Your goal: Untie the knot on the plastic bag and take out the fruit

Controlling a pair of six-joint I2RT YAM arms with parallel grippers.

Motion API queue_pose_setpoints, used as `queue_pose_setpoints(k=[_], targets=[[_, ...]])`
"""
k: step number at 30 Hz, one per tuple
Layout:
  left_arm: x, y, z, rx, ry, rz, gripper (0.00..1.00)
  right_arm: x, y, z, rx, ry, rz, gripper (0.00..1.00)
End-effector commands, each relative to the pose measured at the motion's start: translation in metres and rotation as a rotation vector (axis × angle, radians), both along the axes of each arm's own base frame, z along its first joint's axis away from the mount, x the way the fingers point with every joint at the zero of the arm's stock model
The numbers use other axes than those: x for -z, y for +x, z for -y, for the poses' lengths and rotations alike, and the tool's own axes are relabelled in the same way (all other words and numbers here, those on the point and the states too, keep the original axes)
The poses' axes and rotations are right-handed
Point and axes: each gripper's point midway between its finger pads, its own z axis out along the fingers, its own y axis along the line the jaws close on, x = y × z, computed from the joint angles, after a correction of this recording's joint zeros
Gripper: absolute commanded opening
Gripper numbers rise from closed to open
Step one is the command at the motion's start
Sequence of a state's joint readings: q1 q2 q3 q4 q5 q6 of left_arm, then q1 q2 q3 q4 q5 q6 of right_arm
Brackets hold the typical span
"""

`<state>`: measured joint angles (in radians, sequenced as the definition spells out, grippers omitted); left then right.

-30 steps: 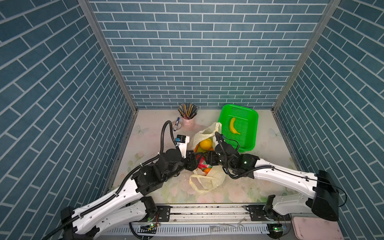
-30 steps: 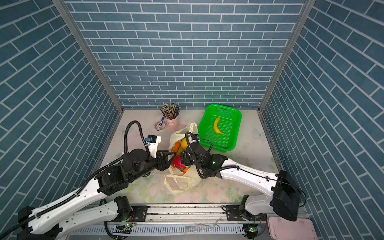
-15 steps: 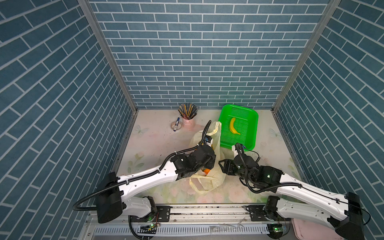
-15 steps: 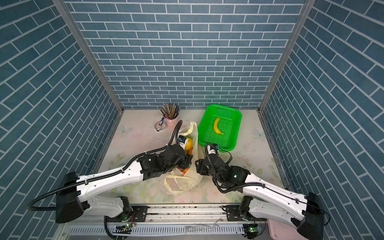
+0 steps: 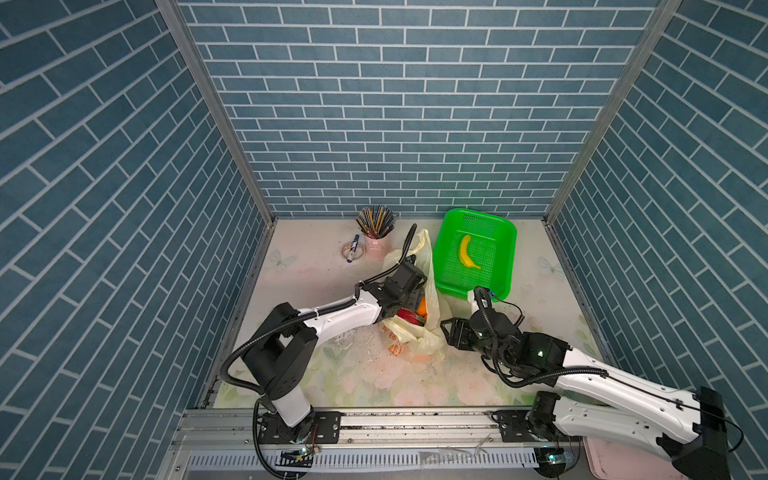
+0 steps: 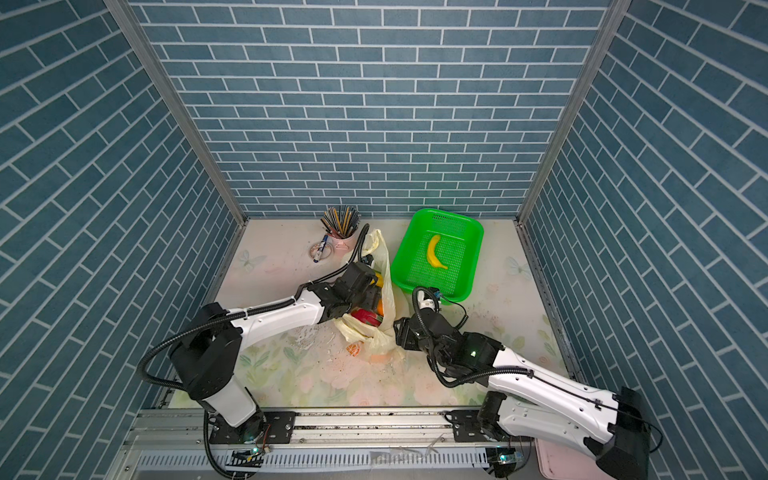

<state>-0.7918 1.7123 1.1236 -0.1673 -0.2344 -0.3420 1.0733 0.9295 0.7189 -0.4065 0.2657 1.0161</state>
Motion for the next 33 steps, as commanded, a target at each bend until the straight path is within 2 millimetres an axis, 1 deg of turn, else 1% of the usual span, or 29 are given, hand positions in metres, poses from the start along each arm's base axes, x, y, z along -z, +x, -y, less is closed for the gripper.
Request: queue_pose_setpoints(k=[1, 4, 8, 9, 12, 13, 16, 19, 22, 26, 27, 31, 33], targets=[[-0.007, 0.012, 0.02, 0.058, -0.031, 0.033, 0.85, -0.004, 0.003, 0.003, 0.023, -0.011, 0.005, 0.66], [-0.002, 0.019, 0.026, 0.065, -0.034, 0.04, 0.87, -0.006, 0.004, 0.003, 0.027, -0.012, 0.011, 0.66], [0.007, 0.03, 0.026, 0.05, -0.02, 0.033, 0.87, -0.008, 0.005, 0.003, 0.027, -0.011, 0.018, 0.67], [0.008, 0.032, 0.026, 0.048, -0.015, 0.033, 0.85, -0.009, 0.005, 0.003, 0.026, -0.012, 0.018, 0.67], [0.005, 0.033, 0.027, 0.053, -0.025, 0.039, 0.71, -0.01, 0.005, 0.004, 0.032, -0.012, 0.018, 0.67], [0.003, 0.032, 0.028, 0.057, -0.036, 0.041, 0.67, -0.01, 0.005, 0.004, 0.034, -0.01, 0.02, 0.67], [-0.004, 0.026, 0.029, 0.07, -0.065, 0.038, 0.61, -0.014, 0.007, 0.005, 0.042, 0.001, 0.032, 0.67], [-0.014, 0.019, 0.025, 0.073, -0.097, 0.046, 0.57, -0.022, 0.01, 0.005, 0.053, 0.019, 0.054, 0.67], [-0.024, 0.01, 0.02, 0.082, -0.129, 0.054, 0.55, -0.03, 0.015, 0.006, 0.067, 0.031, 0.086, 0.67], [-0.036, -0.006, 0.015, 0.111, -0.185, 0.063, 0.55, -0.043, 0.024, 0.005, 0.078, 0.051, 0.121, 0.68], [-0.04, -0.01, 0.014, 0.118, -0.197, 0.067, 0.55, -0.047, 0.026, 0.004, 0.073, 0.059, 0.133, 0.7], [-0.058, -0.029, 0.01, 0.18, -0.25, 0.107, 0.54, -0.063, 0.028, -0.004, 0.037, 0.101, 0.177, 0.82], [-0.071, -0.039, 0.008, 0.217, -0.283, 0.145, 0.53, -0.068, 0.029, -0.007, 0.013, 0.12, 0.186, 0.84]])
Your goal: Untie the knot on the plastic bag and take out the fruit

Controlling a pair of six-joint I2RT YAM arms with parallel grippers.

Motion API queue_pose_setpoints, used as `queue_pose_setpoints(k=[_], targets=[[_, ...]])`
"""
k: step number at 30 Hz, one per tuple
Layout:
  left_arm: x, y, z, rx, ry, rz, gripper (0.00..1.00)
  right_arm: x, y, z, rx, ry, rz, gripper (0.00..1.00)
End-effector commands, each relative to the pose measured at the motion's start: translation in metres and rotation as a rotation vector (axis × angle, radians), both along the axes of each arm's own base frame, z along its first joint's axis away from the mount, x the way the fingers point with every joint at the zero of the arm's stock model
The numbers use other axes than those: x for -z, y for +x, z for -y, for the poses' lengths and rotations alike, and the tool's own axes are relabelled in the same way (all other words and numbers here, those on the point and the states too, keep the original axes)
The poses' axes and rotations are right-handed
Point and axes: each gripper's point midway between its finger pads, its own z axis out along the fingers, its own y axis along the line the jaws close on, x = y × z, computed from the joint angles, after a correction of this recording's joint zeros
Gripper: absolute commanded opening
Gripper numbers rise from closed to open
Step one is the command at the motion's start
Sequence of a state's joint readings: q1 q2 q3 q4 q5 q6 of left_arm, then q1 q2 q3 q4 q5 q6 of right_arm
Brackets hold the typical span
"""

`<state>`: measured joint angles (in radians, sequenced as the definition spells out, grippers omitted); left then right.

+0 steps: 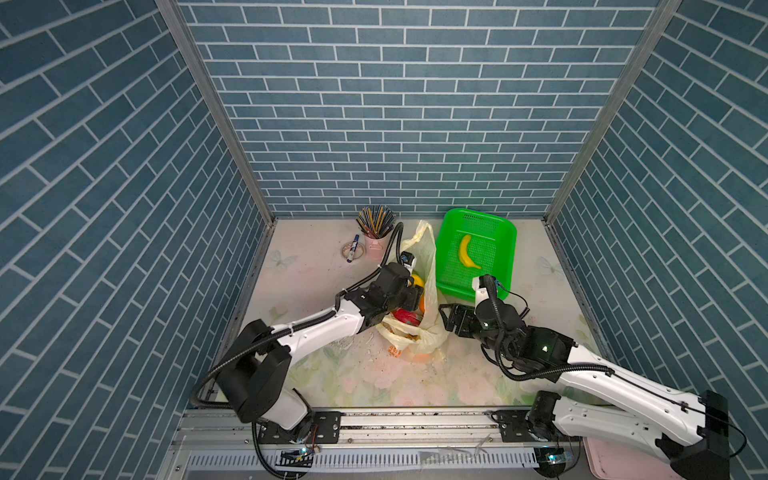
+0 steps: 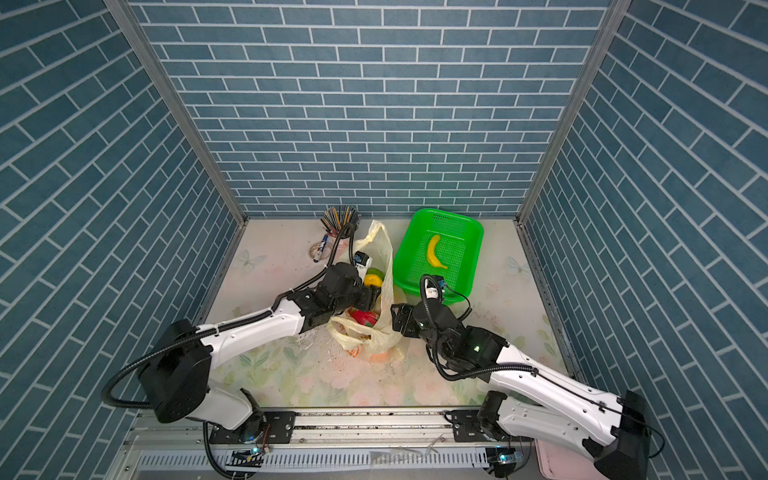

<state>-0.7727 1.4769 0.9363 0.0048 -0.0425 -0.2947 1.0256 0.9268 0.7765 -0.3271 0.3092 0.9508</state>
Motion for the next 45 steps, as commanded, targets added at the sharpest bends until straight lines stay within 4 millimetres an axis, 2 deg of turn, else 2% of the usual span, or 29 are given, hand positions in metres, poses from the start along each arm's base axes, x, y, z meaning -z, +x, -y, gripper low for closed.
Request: queue_pose_setpoints(k=[1, 6, 11, 16, 19, 25, 30, 32, 34, 36, 39, 41, 42, 43, 44, 45], targets=[[-0.029, -0.015, 0.003, 0.079, -0.086, 0.084, 0.52, -0.028, 0.004, -0.006, -0.041, 0.06, 0.062, 0.86], [-0.068, -0.034, -0.003, 0.175, -0.123, 0.232, 0.51, -0.039, 0.005, -0.01, -0.093, 0.128, 0.051, 0.9], [-0.11, -0.054, 0.001, 0.31, -0.171, 0.395, 0.51, -0.055, 0.002, -0.014, -0.166, 0.226, 0.05, 0.91], [-0.144, -0.081, 0.01, 0.466, -0.241, 0.543, 0.51, -0.082, -0.016, -0.02, -0.291, 0.376, 0.075, 0.94], [-0.155, -0.095, 0.015, 0.549, -0.277, 0.603, 0.51, -0.099, -0.027, -0.02, -0.349, 0.438, 0.098, 0.94], [-0.168, -0.121, 0.026, 0.684, -0.312, 0.697, 0.5, -0.115, -0.036, -0.024, -0.404, 0.504, 0.125, 0.94], [-0.169, -0.142, 0.043, 0.771, -0.282, 0.759, 0.51, -0.116, -0.036, -0.033, -0.439, 0.524, 0.114, 0.91], [-0.168, -0.144, 0.047, 0.779, -0.277, 0.764, 0.51, -0.116, -0.036, -0.036, -0.451, 0.543, 0.113, 0.84], [-0.166, -0.145, 0.05, 0.777, -0.279, 0.758, 0.51, -0.116, -0.038, -0.037, -0.461, 0.561, 0.113, 0.7], [-0.165, -0.145, 0.053, 0.773, -0.281, 0.75, 0.51, -0.113, -0.037, -0.036, -0.454, 0.565, 0.108, 0.6], [-0.162, -0.143, 0.056, 0.766, -0.275, 0.737, 0.51, -0.11, -0.037, -0.035, -0.447, 0.565, 0.102, 0.52], [-0.161, -0.142, 0.057, 0.755, -0.272, 0.728, 0.56, -0.108, -0.037, -0.034, -0.441, 0.558, 0.101, 0.49], [-0.16, -0.141, 0.056, 0.748, -0.271, 0.722, 0.65, -0.109, -0.035, -0.033, -0.432, 0.551, 0.107, 0.48], [-0.16, -0.14, 0.056, 0.742, -0.268, 0.717, 0.79, -0.109, -0.033, -0.031, -0.42, 0.541, 0.119, 0.48], [-0.161, -0.139, 0.055, 0.735, -0.265, 0.715, 0.86, -0.11, -0.03, -0.029, -0.405, 0.53, 0.131, 0.48], [-0.162, -0.138, 0.054, 0.721, -0.266, 0.711, 0.87, -0.111, -0.025, -0.027, -0.384, 0.516, 0.149, 0.48]])
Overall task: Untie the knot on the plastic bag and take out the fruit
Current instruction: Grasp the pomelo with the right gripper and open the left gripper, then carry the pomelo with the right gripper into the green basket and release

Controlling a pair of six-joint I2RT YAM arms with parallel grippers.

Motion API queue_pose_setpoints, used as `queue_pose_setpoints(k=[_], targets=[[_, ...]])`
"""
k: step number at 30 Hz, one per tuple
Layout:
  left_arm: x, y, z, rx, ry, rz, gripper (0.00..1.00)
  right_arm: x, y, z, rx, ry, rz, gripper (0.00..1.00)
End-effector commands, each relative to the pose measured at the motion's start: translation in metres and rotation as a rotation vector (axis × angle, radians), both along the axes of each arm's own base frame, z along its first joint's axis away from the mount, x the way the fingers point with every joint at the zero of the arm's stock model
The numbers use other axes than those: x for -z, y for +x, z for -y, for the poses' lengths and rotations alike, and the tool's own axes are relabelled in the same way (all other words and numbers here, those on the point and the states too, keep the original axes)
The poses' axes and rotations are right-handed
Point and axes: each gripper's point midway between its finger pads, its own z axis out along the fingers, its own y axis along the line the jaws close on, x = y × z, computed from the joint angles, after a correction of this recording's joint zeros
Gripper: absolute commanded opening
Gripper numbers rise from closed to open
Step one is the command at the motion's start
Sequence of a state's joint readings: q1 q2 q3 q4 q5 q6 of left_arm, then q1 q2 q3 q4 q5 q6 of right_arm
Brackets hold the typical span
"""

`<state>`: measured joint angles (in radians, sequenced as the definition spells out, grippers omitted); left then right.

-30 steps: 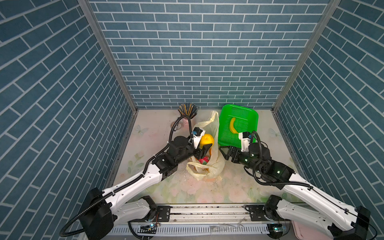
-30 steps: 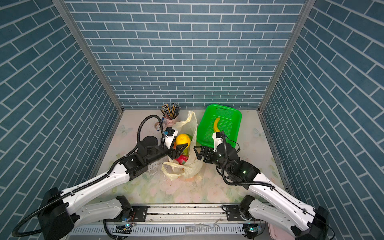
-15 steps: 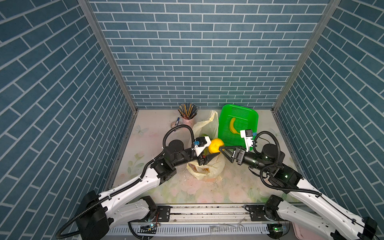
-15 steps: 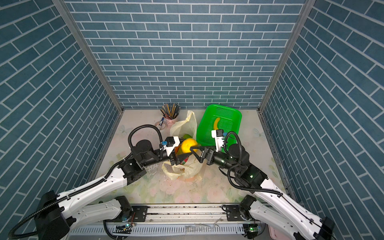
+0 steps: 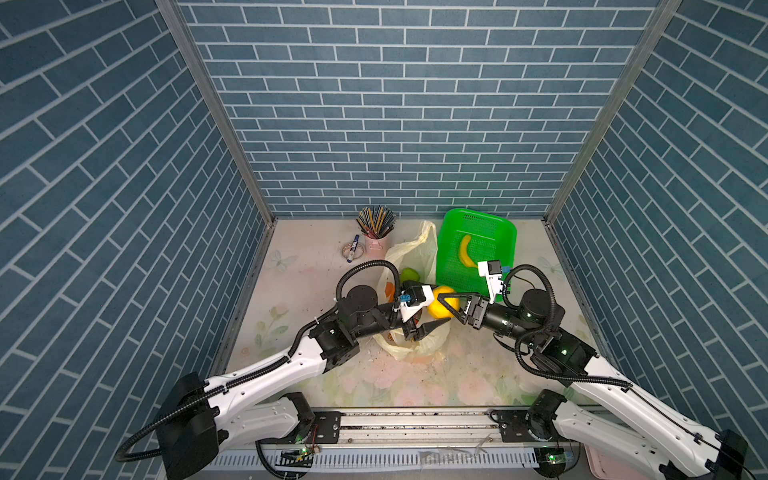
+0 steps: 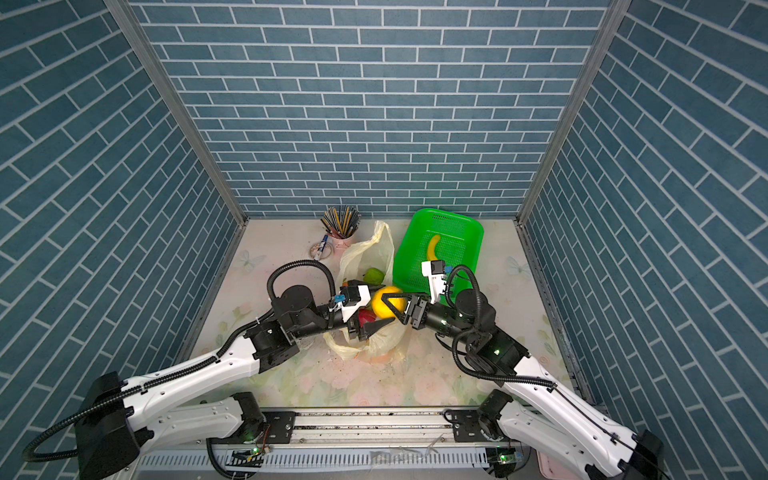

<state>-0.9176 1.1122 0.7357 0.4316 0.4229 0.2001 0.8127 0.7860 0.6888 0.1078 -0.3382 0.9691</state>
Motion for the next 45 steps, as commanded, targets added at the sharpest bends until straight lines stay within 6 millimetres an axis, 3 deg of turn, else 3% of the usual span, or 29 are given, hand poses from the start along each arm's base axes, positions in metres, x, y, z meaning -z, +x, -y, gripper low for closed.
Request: queue_pose_setpoints(k=[1, 9, 19, 24, 29, 38, 45], targets=[[-0.013, 0.002, 0.0, -0.029, -0.024, 0.022, 0.87, -0.012, 0.011, 0.008, 0.065, 0.005, 0.045, 0.47], [-0.02, 0.014, -0.026, -0.18, -0.067, -0.024, 0.87, -0.024, 0.065, 0.04, 0.3, -0.078, 0.134, 0.43], [-0.008, 0.036, -0.055, -0.401, -0.038, -0.252, 0.88, -0.002, 0.15, 0.08, 0.514, -0.291, 0.114, 0.44], [-0.004, 0.044, -0.055, -0.453, -0.04, -0.395, 0.87, 0.032, 0.191, 0.095, 0.56, -0.417, 0.061, 0.45], [0.015, 0.055, -0.049, -0.499, 0.034, -0.497, 0.88, 0.072, 0.227, 0.099, 0.549, -0.499, 0.007, 0.45], [0.048, 0.064, -0.043, -0.547, 0.133, -0.588, 0.88, 0.143, 0.283, 0.081, 0.469, -0.632, -0.082, 0.42], [0.074, 0.07, -0.058, -0.653, 0.192, -0.648, 0.88, 0.194, 0.322, 0.067, 0.442, -0.681, -0.169, 0.4]])
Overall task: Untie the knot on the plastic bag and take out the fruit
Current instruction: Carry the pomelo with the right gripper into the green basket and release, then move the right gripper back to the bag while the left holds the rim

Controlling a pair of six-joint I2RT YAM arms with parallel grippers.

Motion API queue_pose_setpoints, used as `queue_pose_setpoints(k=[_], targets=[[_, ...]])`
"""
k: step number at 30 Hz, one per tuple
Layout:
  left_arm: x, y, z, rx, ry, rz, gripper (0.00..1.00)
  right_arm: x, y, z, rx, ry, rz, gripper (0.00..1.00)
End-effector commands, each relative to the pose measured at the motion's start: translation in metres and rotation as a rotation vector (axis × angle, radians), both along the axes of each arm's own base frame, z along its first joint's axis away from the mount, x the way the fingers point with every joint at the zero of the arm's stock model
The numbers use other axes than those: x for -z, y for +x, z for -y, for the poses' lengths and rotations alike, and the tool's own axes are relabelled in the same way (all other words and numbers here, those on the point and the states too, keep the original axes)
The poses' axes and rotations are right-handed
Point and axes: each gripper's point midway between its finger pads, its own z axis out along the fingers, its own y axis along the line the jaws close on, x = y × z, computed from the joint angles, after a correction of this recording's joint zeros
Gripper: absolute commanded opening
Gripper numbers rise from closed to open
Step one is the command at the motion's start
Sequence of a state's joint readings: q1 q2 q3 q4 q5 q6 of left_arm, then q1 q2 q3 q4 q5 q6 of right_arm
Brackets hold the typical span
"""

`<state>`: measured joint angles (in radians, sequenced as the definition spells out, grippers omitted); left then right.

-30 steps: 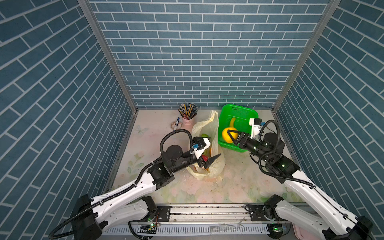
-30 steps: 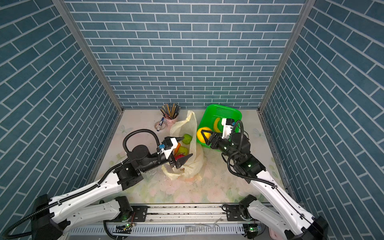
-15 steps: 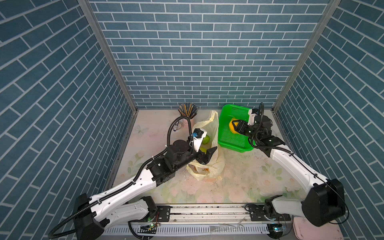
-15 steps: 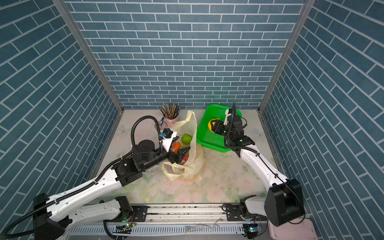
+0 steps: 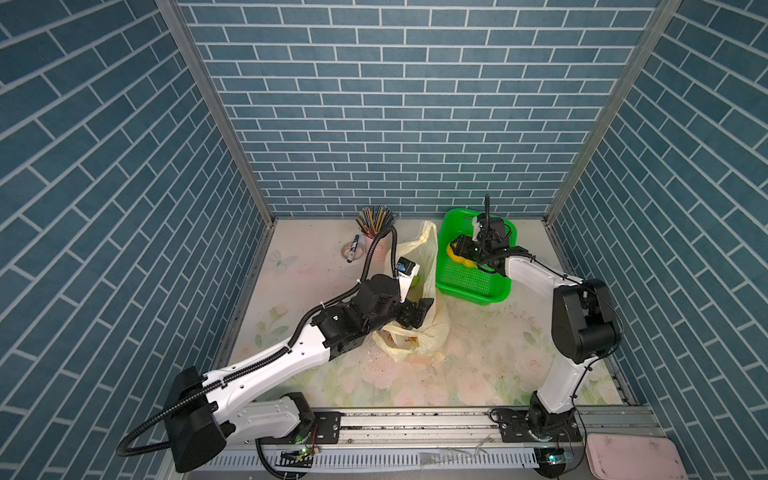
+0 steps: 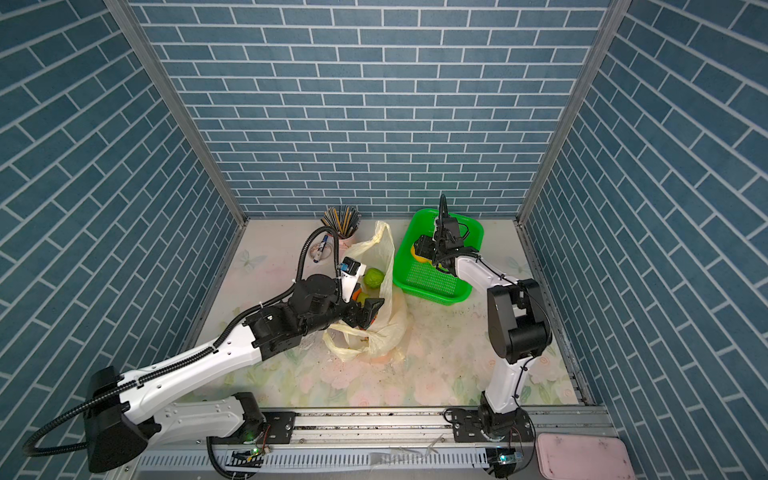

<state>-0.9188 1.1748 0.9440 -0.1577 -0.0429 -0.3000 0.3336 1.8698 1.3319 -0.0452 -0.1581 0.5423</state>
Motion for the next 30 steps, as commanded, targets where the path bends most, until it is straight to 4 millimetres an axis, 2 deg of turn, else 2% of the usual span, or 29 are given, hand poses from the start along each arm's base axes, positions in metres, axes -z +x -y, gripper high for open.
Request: queue_pose_setpoints(k=[1, 6, 8, 11, 14, 17, 19, 24, 27, 30], targets=[[0.016, 0.007, -0.013, -0.081, 0.044, -0.056, 0.88, 0.022, 0.014, -0.006, -0.025, -0.027, -0.033, 0.4], [0.028, 0.005, -0.015, -0.075, 0.049, -0.061, 0.88, 0.052, 0.032, -0.012, -0.022, -0.051, -0.077, 0.4], [0.032, 0.006, -0.016, -0.081, 0.051, -0.067, 0.88, 0.06, 0.035, -0.013, -0.024, -0.053, -0.094, 0.43], [0.042, 0.008, -0.018, -0.1, 0.068, -0.086, 0.88, 0.069, 0.036, -0.014, -0.025, -0.056, -0.117, 0.56], [0.048, 0.012, -0.019, -0.113, 0.085, -0.103, 0.88, 0.068, 0.033, -0.014, -0.023, -0.058, -0.134, 0.7], [0.049, 0.014, -0.016, -0.108, 0.083, -0.108, 0.88, 0.054, 0.03, -0.008, -0.006, -0.068, -0.121, 0.83], [0.049, 0.015, -0.015, -0.107, 0.078, -0.106, 0.88, 0.039, 0.027, -0.008, -0.011, -0.063, -0.096, 0.85], [0.048, 0.021, -0.017, -0.129, 0.068, -0.102, 0.88, -0.014, 0.016, -0.003, -0.007, -0.037, -0.011, 0.86], [0.052, 0.028, -0.021, -0.169, 0.054, -0.132, 0.88, -0.043, -0.001, 0.002, -0.003, -0.017, 0.039, 0.86], [0.054, 0.035, -0.022, -0.197, 0.025, -0.162, 0.88, -0.07, -0.03, 0.001, -0.022, 0.027, 0.105, 0.86]])
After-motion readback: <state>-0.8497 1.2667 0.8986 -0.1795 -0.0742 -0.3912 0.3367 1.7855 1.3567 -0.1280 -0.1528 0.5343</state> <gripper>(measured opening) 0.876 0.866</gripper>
